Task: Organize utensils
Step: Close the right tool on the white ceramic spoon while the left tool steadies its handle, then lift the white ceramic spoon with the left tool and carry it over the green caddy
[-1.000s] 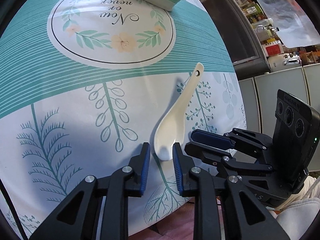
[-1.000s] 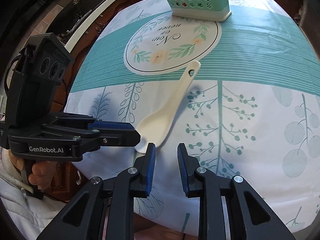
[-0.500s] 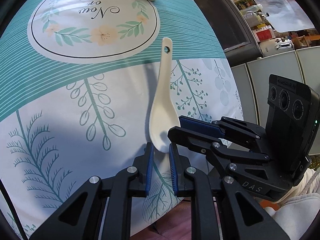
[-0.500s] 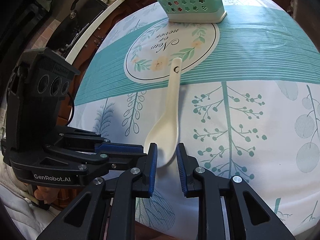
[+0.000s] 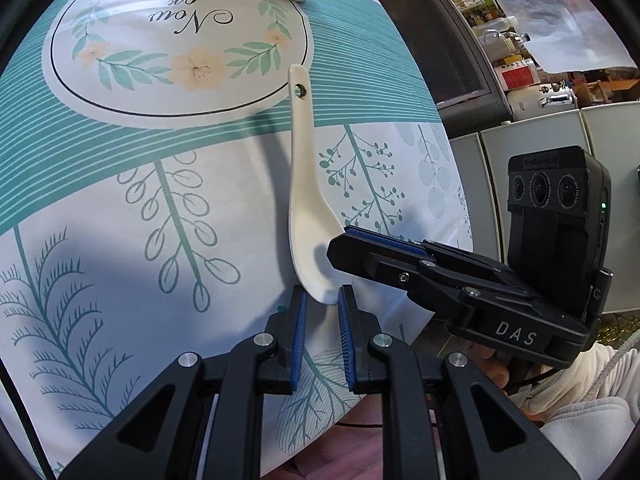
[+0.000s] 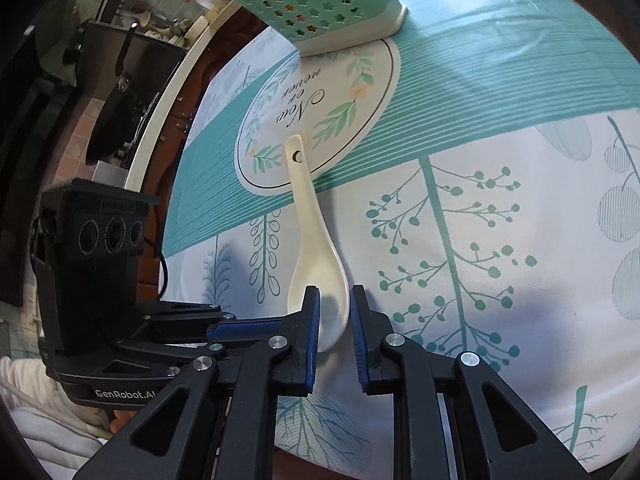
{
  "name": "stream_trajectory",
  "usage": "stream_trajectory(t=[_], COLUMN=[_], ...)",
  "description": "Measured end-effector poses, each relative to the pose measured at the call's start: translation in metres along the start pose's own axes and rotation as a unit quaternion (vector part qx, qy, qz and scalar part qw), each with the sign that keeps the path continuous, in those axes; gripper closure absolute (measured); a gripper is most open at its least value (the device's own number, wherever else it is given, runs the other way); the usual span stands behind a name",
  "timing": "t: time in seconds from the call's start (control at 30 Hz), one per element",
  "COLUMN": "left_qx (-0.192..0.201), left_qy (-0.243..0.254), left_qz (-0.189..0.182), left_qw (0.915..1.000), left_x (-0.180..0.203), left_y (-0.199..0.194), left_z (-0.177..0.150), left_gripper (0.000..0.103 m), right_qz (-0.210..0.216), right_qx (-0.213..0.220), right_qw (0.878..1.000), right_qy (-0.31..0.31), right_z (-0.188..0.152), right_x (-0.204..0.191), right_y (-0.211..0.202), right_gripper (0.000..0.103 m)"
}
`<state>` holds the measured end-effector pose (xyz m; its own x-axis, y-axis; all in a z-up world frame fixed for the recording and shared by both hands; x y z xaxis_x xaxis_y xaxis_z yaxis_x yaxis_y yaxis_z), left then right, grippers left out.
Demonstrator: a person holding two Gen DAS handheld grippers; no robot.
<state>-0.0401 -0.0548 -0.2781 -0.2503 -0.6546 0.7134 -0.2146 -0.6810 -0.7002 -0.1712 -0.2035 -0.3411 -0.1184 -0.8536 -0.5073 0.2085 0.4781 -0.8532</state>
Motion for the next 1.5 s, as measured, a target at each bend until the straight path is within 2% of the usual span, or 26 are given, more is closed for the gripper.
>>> stream_trajectory(t=[0.1,0.2,0.37,0.53,0.6,0.7,0.8,0.87,0.97,1.13,1.23,1.27,1.3,1.37,1.4,1.43,1.47,1.5], left_qx=[0.003,0.01,0.044,0.067,0.068,0.072,0.066,0.068,0.064,0.079,0.106,0.115,0.125,0.135,0.138,0.143,0.146,0.149], left_qy=[-0.013,-0.033,-0.094,-0.119,-0.116,-0.104,-0.079,-0.054,0.014,0.093,0.147,0.164,0.188,0.222,0.234,0.255,0.268,0.276], left_qz=[-0.011,-0.022,-0.052,-0.052,-0.026,-0.001,0.045,0.081,0.163,0.244,0.299,0.317,0.344,0.381,0.395,0.42,0.437,0.447], left_qw=[0.9998,0.9992,0.9933,0.9893,0.9906,0.9919,0.9936,0.9929,0.9844,0.9622,0.9368,0.9271,0.9115,0.8872,0.8777,0.8591,0.8464,0.8377], left_x=[-0.004,-0.008,-0.022,-0.025,-0.022,-0.016,-0.005,0.001,0.018,0.042,0.06,0.067,0.076,0.089,0.094,0.102,0.108,0.113], left_y=[-0.001,-0.001,-0.007,-0.005,-0.004,-0.006,-0.008,-0.015,-0.023,-0.044,-0.062,-0.067,-0.075,-0.088,-0.091,-0.096,-0.1,-0.101], left_z=[0.0,0.002,0.005,0.004,0.006,0.008,0.012,0.014,0.019,0.031,0.04,0.044,0.049,0.058,0.061,0.067,0.073,0.077], left_gripper=[0.09,0.09,0.09,0.09,0.099,0.1,0.101,0.102,0.102,0.102,0.102,0.102,0.102,0.102,0.102,0.102,0.102,0.102], right_qz=[0.015,0.013,0.018,0.023,0.027,0.029,0.024,0.018,0.01,-0.002,-0.016,-0.024,-0.03,-0.033,-0.039,-0.044,-0.045,-0.048], right_qx=[-0.006,-0.009,-0.015,-0.019,-0.019,-0.02,-0.022,-0.021,-0.016,0.0,0.019,0.029,0.039,0.057,0.07,0.081,0.093,0.103], right_qw=[1.0,1.0,0.999,0.999,0.999,0.999,0.999,0.999,1.0,1.0,1.0,0.999,0.999,0.997,0.996,0.994,0.993,0.991], right_qy=[0.027,0.025,0.025,0.029,0.036,0.038,0.031,0.026,0.022,0.012,-0.004,-0.013,-0.021,-0.032,-0.041,-0.05,-0.059,-0.065], right_z=[0.001,0.001,0.001,0.001,0.002,0.002,0.004,0.006,0.008,0.017,0.027,0.032,0.038,0.049,0.057,0.063,0.071,0.078], right_x=[0.007,0.007,0.006,0.005,0.007,0.009,0.009,0.008,0.007,0.009,0.008,0.005,0.001,-0.005,-0.009,-0.012,-0.015,-0.017], right_y=[0.001,0.001,0.002,0.007,0.008,0.008,0.008,0.007,0.004,-0.006,-0.021,-0.028,-0.034,-0.046,-0.055,-0.062,-0.071,-0.079], right_gripper=[0.087,0.087,0.092,0.093,0.093,0.093,0.093,0.093,0.093,0.093,0.093,0.093,0.093,0.093,0.093,0.093,0.093,0.093])
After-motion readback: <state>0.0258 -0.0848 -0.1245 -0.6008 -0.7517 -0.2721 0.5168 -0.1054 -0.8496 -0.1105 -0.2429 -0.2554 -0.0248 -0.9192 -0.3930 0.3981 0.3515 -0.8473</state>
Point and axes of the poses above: each gripper's, at about its wrist camera, not at the fingertips, and y roughly the way its jaws point, x to its right, z to its top, the point moved 2 cm from there along y, roughly the way its jaws point, and after that the axes turned 6 degrees about -z, right-handed, at the moved point
